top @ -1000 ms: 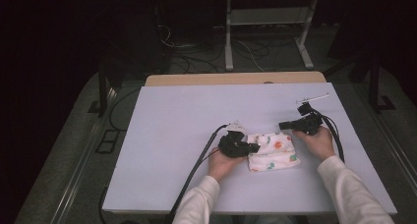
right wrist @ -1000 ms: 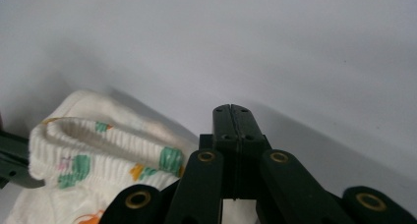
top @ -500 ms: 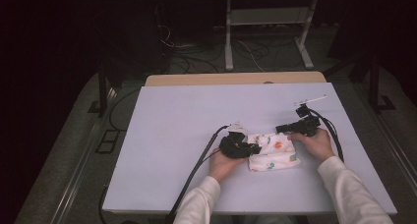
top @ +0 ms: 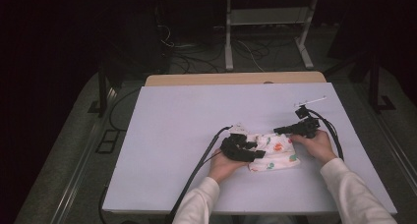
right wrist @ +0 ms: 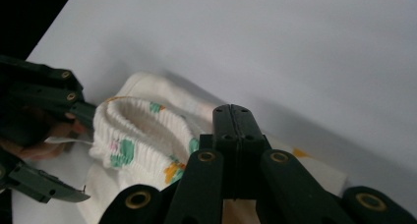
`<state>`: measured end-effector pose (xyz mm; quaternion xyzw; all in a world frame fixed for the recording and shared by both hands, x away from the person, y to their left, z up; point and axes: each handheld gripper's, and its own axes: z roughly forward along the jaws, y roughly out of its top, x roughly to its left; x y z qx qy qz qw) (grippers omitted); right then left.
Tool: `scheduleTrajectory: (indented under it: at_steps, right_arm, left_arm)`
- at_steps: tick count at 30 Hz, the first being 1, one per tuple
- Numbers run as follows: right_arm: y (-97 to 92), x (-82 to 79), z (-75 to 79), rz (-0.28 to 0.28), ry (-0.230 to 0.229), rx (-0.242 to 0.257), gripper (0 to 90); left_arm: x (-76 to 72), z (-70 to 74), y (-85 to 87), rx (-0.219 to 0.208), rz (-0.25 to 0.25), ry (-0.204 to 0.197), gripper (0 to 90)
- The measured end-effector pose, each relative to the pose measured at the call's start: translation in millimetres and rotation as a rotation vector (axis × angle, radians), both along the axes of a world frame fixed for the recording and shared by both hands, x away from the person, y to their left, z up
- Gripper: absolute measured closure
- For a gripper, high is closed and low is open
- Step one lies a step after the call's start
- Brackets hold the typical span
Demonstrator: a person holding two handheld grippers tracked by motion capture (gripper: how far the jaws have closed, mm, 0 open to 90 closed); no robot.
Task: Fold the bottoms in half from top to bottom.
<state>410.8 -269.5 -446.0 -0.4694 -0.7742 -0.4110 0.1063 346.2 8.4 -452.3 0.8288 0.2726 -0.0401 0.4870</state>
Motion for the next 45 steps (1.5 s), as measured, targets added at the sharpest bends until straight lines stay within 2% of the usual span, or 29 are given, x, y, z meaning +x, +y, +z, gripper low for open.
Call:
scheduleTrajectory:
  at_steps: [4,9,17,21,28,34,38,45]
  right_arm:
    - [0.1,-6.5,5.3,0.017,-0.008,0.019,88.8]
    - [-0.9,-13.3,8.5,0.033,-0.009,0.028,88.7]
    - [-1.6,-21.2,11.5,0.054,-0.012,0.045,88.8]
    - [0.1,-25.8,12.9,0.068,-0.013,0.048,88.7]
    - [3.4,-35.9,14.9,0.095,-0.014,0.041,88.8]
    - [8.8,-51.2,17.4,0.137,-0.013,0.031,88.7]
    - [12.1,-61.2,14.9,0.158,-0.011,0.018,88.8]
    - [12.5,-73.3,5.7,0.174,-0.002,-0.005,88.8]
  left_arm:
    - [0.1,2.5,3.1,-0.007,0.016,0.002,42.5]
    - [0.5,6.8,8.7,-0.036,0.033,-0.004,36.3]
    - [4.4,15.2,19.9,-0.072,0.084,-0.024,30.7]
    - [5.9,15.8,23.6,-0.121,0.094,-0.018,27.1]
    - [7.3,16.7,26.1,-0.119,0.128,-0.016,21.8]
    - [9.5,16.7,28.6,-0.113,0.153,-0.017,19.6]
    - [8.3,17.2,27.9,-0.098,0.149,-0.030,19.3]
    - [9.9,14.8,27.1,-0.093,0.161,-0.015,16.6]
